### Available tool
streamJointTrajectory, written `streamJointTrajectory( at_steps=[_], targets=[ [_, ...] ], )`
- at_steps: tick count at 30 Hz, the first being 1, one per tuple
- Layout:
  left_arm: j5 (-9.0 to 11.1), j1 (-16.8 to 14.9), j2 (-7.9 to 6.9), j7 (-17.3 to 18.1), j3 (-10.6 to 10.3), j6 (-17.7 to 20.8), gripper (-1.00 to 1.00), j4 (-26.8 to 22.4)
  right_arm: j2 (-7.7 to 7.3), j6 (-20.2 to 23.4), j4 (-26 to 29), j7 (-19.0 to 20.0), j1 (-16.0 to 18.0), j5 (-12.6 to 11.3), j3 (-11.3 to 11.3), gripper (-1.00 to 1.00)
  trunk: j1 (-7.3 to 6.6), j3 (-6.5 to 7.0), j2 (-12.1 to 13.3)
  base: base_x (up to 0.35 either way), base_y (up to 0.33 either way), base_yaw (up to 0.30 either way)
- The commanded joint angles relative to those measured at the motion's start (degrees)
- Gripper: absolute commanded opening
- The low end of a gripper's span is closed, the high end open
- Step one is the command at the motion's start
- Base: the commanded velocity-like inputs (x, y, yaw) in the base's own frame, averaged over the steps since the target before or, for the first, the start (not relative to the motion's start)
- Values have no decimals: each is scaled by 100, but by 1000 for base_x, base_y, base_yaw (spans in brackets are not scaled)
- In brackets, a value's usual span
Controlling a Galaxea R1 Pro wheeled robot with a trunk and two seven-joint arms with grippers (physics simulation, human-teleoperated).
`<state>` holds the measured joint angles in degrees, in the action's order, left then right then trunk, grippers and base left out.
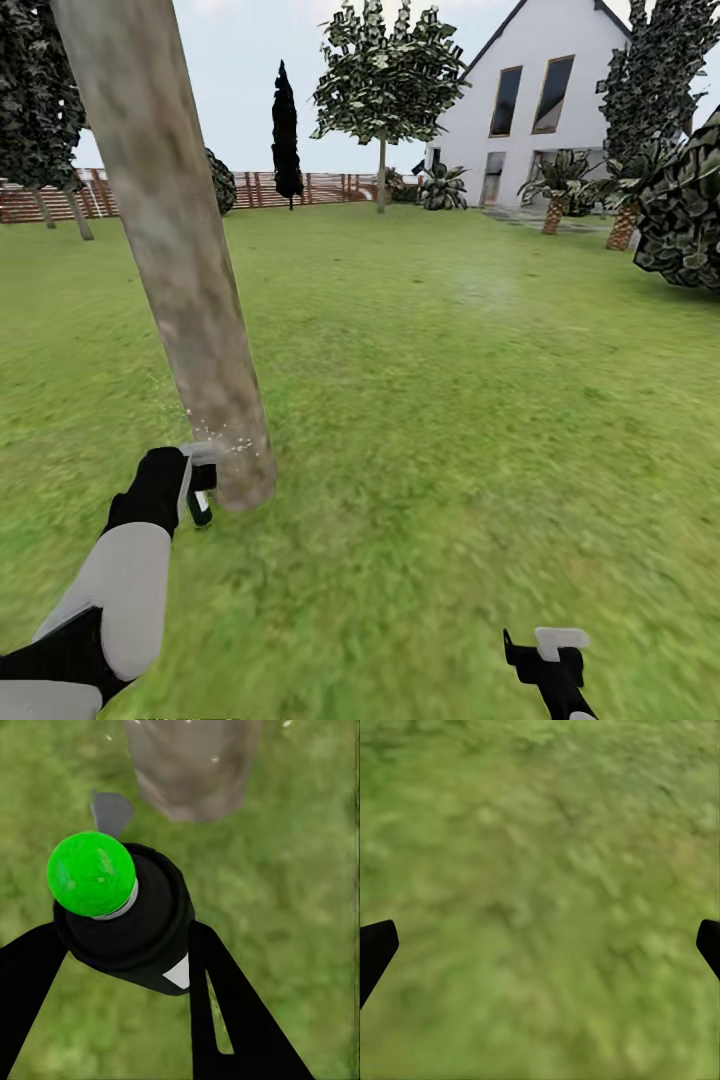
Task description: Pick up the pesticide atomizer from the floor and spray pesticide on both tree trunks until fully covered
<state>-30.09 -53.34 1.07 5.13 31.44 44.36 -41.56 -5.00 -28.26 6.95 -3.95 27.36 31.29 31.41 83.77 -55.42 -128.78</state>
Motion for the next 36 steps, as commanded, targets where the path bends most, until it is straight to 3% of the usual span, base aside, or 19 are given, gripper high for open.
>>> streamJointTrajectory(
  at_steps=[1, 5, 12, 29, 36],
  targets=[
    [-66, -151, 2, 56, 32, 99, -100, 3, -5, -19, -10, -35, 6, 61, 23, 100, -1, -7, -2, 0, 0, 51],
    [-81, -436, -46, 74, 26, 209, -100, 5, -18, -19, -9, -36, 6, 61, 23, 100, -1, -7, -2, 0, 0, 8],
    [-100, -404, -48, 76, 20, 213, -100, -61, -19, -19, -9, -42, 7, 61, 23, 100, -1, -7, -2, 32, -46, 0],
    [-86, -379, -67, 67, 29, 206, -100, -62, -19, -20, -9, -35, 7, 61, 23, 100, -1, -7, -2, 62, -257, 3],
    [-96, -365, -64, 32, 16, 201, -100, -65, -10, -21, -9, -35, 5, 61, 23, 100, -1, -7, -2, 189, -207, 249]
  ],
)
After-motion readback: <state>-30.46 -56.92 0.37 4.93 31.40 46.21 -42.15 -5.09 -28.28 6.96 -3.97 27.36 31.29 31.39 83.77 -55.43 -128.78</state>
